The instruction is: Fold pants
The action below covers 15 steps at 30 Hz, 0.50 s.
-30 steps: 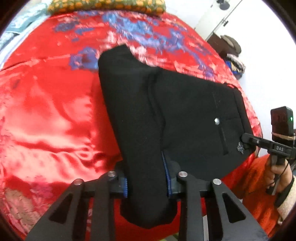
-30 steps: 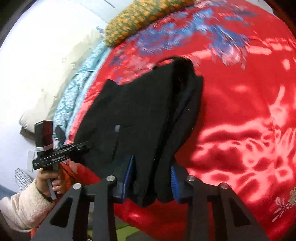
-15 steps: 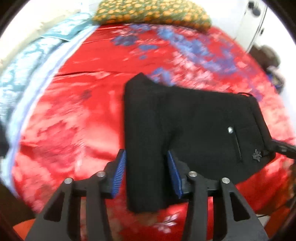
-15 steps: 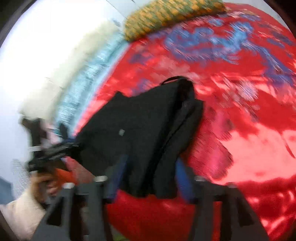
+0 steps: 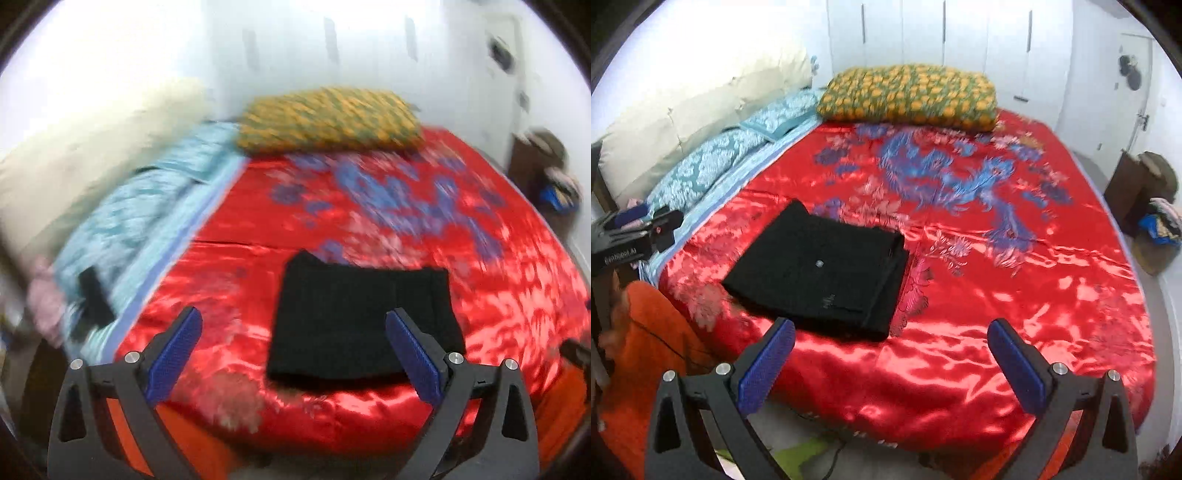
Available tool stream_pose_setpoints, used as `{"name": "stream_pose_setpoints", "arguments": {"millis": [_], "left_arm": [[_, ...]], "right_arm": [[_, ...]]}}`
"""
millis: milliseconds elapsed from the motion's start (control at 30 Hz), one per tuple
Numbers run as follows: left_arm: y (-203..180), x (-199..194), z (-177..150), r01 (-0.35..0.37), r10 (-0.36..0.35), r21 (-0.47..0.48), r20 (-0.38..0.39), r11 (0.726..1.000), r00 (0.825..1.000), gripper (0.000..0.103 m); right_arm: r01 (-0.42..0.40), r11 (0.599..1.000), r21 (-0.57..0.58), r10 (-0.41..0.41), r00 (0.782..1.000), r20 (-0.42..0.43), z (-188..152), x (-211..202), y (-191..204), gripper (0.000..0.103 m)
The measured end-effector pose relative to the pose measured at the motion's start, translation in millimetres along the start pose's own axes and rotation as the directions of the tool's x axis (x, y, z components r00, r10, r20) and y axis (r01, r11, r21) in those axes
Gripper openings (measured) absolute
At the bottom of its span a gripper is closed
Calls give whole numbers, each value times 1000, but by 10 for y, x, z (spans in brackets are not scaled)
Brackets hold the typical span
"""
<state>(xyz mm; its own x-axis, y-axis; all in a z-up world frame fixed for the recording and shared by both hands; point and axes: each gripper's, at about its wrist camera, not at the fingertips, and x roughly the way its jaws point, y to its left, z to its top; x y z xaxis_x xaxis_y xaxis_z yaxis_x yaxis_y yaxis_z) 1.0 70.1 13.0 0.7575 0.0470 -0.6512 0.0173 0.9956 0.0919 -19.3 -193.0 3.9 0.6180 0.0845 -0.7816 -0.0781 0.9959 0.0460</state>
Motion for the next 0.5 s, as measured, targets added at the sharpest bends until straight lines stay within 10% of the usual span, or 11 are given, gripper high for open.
{"name": "stream_pose_setpoints", "arguments": {"millis": [167, 500], "left_arm": [[-292, -149, -200, 214, -189, 131, -178, 968, 966, 100], [-186, -236, -450, 89, -71, 61, -262, 994, 962, 101]], "right_arm": [[60, 996, 64, -61, 998, 17, -133, -233, 241, 103], [52, 997, 60, -51, 998, -23, -243, -223, 505, 103]]}}
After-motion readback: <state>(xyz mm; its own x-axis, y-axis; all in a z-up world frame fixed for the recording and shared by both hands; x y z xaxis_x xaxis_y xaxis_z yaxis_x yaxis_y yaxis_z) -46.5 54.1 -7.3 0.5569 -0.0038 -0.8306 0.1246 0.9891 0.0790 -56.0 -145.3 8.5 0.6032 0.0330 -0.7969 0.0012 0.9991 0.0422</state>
